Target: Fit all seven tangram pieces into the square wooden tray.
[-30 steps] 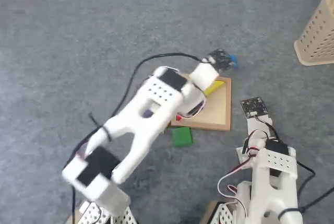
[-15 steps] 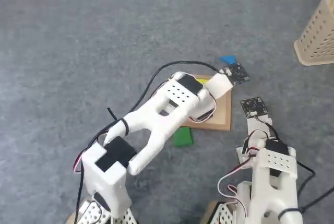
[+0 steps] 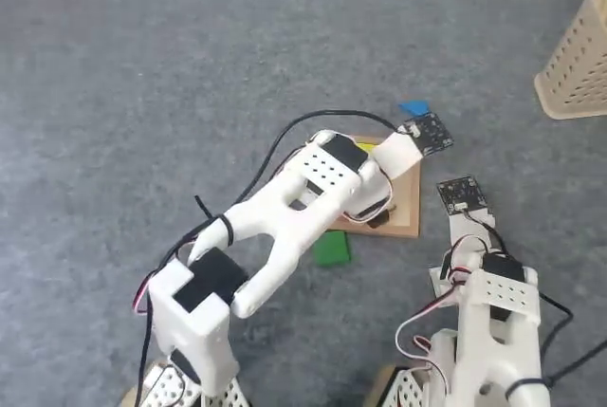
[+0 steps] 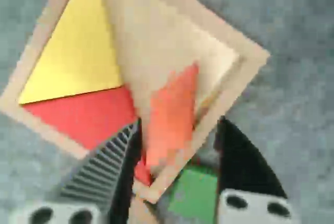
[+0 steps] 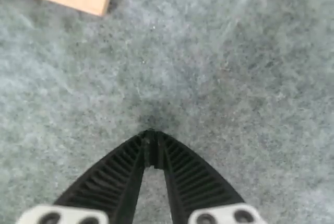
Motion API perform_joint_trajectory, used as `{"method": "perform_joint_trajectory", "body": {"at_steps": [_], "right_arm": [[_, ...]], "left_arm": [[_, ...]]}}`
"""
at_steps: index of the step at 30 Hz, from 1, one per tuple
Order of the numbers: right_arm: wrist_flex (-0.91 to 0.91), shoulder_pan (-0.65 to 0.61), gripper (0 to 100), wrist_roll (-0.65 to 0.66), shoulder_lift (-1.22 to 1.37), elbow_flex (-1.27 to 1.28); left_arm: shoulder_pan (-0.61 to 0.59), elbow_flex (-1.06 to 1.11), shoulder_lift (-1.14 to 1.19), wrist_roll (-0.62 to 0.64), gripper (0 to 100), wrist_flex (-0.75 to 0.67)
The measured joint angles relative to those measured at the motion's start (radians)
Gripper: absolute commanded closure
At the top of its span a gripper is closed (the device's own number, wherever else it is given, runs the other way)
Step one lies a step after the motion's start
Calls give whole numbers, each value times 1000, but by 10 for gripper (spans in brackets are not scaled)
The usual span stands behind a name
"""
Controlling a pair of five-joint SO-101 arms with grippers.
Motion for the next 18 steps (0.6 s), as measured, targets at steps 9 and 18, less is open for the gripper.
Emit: {"method": "perform_joint_trajectory", "body": {"at_steps": [9, 18], "right_arm": [[0, 0, 993, 0, 0, 0], [0, 0, 993, 0, 0, 0]], "left_arm": [[-60, -20, -21, 14, 775, 8], [-279, 170, -620, 137, 775, 55]]}}
